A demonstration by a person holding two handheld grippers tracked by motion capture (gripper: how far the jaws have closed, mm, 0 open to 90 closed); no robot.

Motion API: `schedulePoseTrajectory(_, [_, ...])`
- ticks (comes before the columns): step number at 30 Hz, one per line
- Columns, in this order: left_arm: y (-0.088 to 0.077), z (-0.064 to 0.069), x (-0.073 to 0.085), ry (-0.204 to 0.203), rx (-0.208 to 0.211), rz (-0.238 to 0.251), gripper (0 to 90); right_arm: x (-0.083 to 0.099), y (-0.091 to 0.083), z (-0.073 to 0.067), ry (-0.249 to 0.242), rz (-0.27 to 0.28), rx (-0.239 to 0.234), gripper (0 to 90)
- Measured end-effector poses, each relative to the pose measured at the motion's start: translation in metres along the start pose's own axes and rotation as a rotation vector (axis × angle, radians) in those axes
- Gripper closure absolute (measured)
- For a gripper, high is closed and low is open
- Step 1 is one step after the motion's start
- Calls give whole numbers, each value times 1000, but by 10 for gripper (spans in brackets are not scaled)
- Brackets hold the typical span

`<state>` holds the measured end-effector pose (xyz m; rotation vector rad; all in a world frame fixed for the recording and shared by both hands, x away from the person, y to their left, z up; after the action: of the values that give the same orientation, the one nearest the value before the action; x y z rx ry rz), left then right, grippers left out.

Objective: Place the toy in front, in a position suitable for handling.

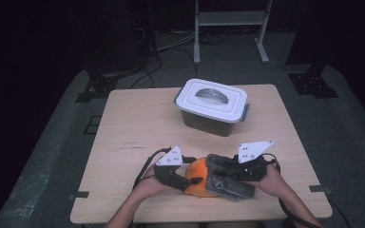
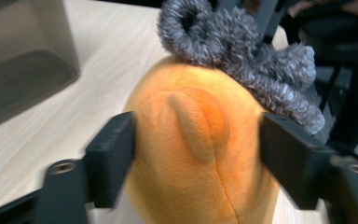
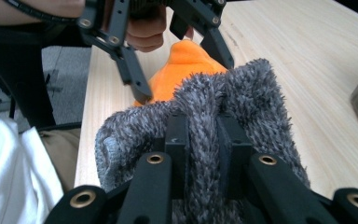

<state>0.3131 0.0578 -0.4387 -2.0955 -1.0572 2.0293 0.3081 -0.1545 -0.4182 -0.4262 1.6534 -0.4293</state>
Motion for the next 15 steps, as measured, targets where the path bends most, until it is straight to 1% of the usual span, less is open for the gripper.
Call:
schedulePoseTrajectory(2, [-2, 2, -3, 55, -32, 10, 429, -5, -2, -1, -9, -7, 4, 761])
schedulePoseTrajectory(3, [-3, 3, -4, 83, -48, 21, 451, -8, -3, -2, -21, -8, 8, 761])
schedulePoseTrajectory(4, [-4, 5, -5, 104, -54, 36, 468, -13, -4, -2, -38, -11, 14, 761])
schedulePoseTrajectory(5, [-4, 7, -7, 134, -58, 51, 477, -18, -4, -3, -52, -1, 14, 761])
schedulePoseTrajectory(6, [-4, 9, -9, 175, -61, 53, 483, -24, -5, -5, -65, 7, 11, 761])
schedulePoseTrajectory(7, [-4, 12, -10, 205, -64, 60, 485, -30, -4, -6, -82, 7, 9, 761])
schedulePoseTrajectory(8, [-4, 15, -12, 235, -67, 69, 485, -35, -2, -7, -98, 4, 8, 761])
schedulePoseTrajectory(9, [-4, 16, -12, 252, -71, 72, 484, -39, 0, -7, -110, 0, 5, 761])
schedulePoseTrajectory(10, [-4, 16, -12, 258, -72, 71, 483, -41, 2, -7, -118, -6, 2, 761])
schedulePoseTrajectory(12, [-6, 13, -9, 246, -57, 73, 481, -41, 3, -4, -116, -21, -5, 762])
schedulePoseTrajectory(15, [-8, 7, -2, 223, -32, 74, 473, -32, 0, 3, -83, -29, -4, 761])
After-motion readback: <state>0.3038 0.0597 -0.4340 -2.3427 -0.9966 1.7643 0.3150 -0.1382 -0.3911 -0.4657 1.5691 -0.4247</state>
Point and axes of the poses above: each handheld gripper's, and its own axes: y roughly forward along the jaws, x roughly out of its underside, z roughly to its right, the point moved 4 cm from there along y, roughly forward along the jaws, and after that the axes turned 13 degrees about -x, right-handed, at the moved point
